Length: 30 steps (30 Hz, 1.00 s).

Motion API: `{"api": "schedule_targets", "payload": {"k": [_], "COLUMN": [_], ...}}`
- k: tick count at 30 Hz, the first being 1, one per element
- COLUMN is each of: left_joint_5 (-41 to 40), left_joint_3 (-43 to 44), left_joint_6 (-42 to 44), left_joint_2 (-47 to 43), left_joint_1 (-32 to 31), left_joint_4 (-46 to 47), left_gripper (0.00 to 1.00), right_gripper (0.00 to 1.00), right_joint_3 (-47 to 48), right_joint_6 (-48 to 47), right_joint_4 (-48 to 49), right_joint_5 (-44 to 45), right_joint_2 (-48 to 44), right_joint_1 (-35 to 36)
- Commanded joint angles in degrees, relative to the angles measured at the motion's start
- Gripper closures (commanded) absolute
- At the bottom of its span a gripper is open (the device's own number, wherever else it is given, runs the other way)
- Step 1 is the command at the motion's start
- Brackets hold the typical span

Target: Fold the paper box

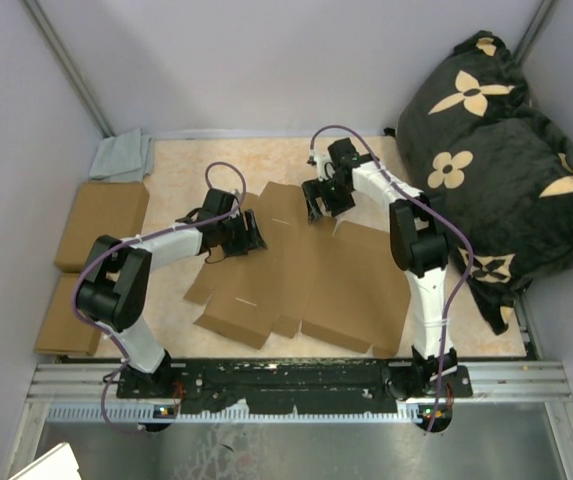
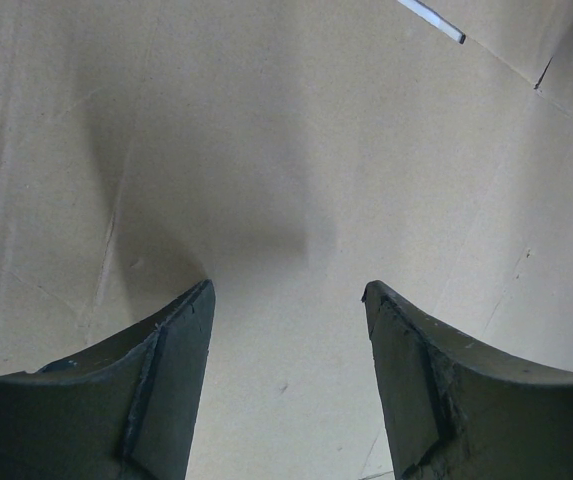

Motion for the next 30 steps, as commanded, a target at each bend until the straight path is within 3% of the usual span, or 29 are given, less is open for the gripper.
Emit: {"api": "schedule_targets", "payload": {"k": [1, 16, 30], "left_joint_5": [-0.4, 0.1, 0.4], "left_joint_3": [-0.9, -1.1, -0.8], "left_joint_6": [0.0, -0.2, -0.3], "left_joint_2": [1.5, 1.7, 2.0], "left_joint_1": [-0.3, -0.2, -0.3], "left_joint_4": [-2.7, -2.4, -2.3], "left_gripper": [0.31, 0.31, 0.31], "right_gripper": [0.17, 0.19, 0.22], "right_joint_3": [4.3, -0.8, -10.3], "right_joint_6": [-1.3, -1.7, 0.0], "right_joint_4": [-1.4, -2.6, -1.9], "right_joint_5": [2.1, -8.2, -11.1], "right_joint_2": [1.8, -3.0, -13.2], "right_joint_1": [0.1, 0.3, 4.7]}}
